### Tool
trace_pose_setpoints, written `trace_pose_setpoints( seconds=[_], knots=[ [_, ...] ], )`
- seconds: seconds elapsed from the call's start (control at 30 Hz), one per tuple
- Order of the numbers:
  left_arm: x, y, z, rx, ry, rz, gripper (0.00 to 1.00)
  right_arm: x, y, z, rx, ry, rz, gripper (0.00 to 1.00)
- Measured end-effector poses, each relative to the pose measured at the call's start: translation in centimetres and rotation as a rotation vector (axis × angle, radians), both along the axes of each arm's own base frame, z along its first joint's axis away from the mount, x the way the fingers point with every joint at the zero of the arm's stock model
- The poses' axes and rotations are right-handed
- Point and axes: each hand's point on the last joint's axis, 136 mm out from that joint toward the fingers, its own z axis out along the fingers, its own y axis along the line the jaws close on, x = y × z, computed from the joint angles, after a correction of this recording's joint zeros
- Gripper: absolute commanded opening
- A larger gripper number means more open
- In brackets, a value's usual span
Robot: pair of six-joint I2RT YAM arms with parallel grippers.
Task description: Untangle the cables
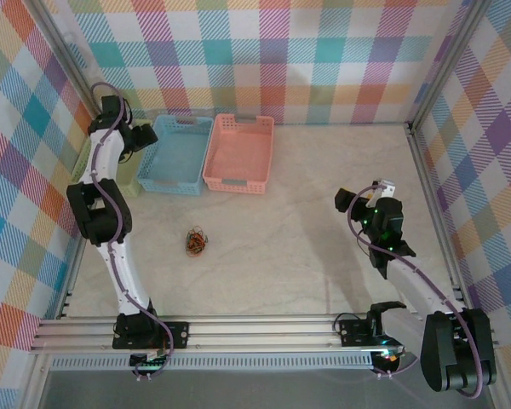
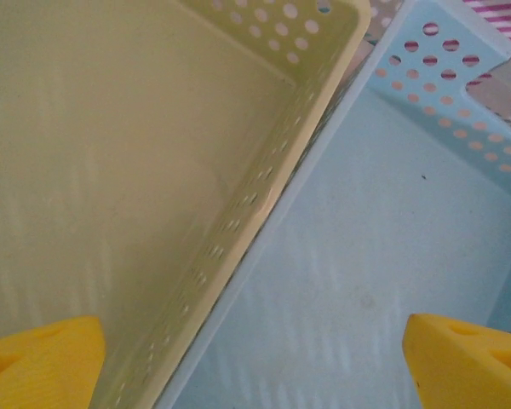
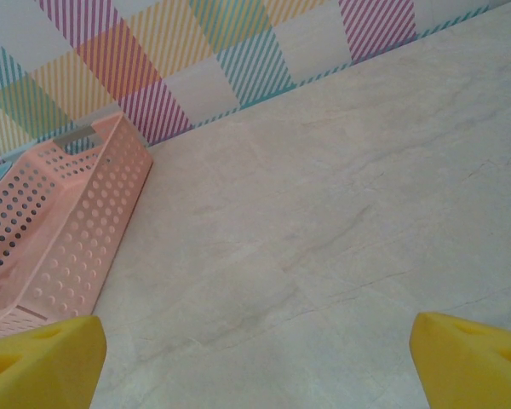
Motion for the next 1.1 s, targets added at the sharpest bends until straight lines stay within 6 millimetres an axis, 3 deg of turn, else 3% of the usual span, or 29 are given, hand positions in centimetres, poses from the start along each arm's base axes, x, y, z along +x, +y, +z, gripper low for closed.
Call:
trace_pose_setpoints(
  seconds=[0.2,0.37,0.6,0.87,1.1],
  knots=[
    [2.0,0.2,-2.6,-0.011,0.063,-0.024,0.82,0.0,0.0,0.0,0.0,0.0,0.0,0.92],
    [1.3,-0.5,-4.3,-0.053,0.131,-0.039,0.77,0.0,0.0,0.0,0.001,-0.001,0.001,0.93],
    [0.7,-1.1,-4.7,-0.075,0.166,-0.049,0.68,0.0,0.1,0.0,0.001,-0.003,0.003,0.93],
    [0.2,-1.7,-5.3,-0.084,0.199,-0.058,0.66,0.0,0.1,0.0,0.001,-0.003,0.003,0.93],
    [0.3,-3.5,-5.4,-0.086,0.206,-0.09,0.61,0.0,0.1,0.0,0.001,-0.003,0.003,0.93]
  ],
)
